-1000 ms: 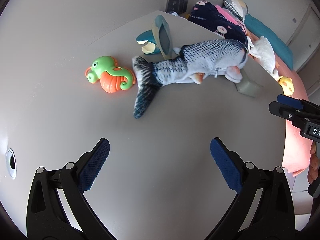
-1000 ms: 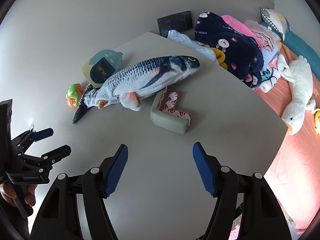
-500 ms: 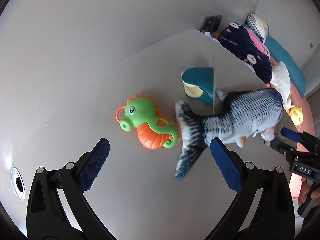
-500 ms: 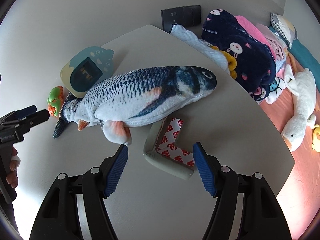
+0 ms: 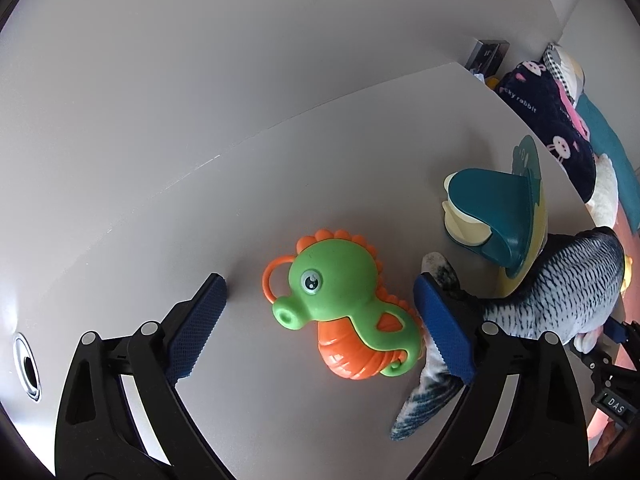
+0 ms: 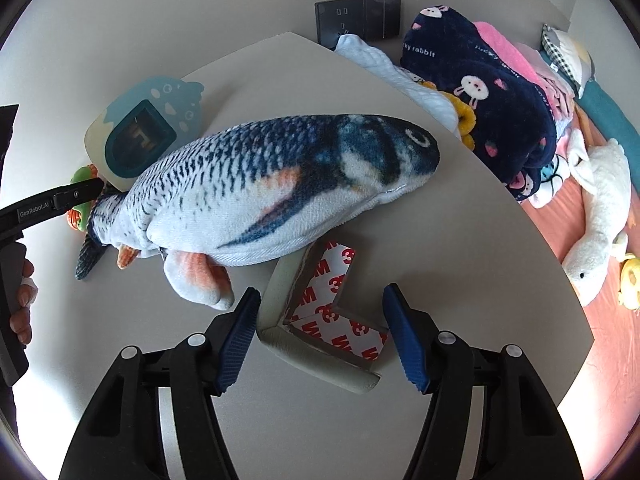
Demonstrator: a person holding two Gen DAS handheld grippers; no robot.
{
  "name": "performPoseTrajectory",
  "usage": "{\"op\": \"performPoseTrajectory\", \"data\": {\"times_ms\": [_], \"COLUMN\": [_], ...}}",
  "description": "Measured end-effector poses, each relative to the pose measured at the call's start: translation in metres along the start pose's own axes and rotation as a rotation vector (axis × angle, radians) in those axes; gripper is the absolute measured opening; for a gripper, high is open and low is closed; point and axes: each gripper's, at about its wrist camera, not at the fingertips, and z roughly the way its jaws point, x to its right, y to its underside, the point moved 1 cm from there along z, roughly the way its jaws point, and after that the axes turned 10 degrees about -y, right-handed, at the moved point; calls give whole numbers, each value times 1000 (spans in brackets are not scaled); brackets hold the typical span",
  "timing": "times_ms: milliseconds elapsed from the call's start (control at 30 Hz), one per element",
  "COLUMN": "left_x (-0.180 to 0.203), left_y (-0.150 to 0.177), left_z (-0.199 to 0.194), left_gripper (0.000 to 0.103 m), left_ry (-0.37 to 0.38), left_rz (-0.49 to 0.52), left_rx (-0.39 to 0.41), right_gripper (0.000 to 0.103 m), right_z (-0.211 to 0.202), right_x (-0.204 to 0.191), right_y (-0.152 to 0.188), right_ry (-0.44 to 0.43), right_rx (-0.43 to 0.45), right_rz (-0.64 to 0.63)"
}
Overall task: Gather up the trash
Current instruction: 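Grasp the green-orange seahorse with the left tool while the right tool grasps the grey L-shaped foam block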
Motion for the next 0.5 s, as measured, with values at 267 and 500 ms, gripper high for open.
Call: {"op": "performPoseTrajectory", "data": {"times_ms": [267, 500], "left_x": [4, 0], "left_y": [5, 20], "left_z": [-4, -12], "left_gripper": [65, 54], "left_ry": [-26, 2], "left_rz": [56, 70], "left_rx": [42, 48], "right_gripper": [57, 49], "right_z": [-5, -16], "right_x": [-2, -1], "right_y": [8, 25], "right_ry": [1, -28], "right_rx": [-1, -3], "right_rz": [-5, 38]}}
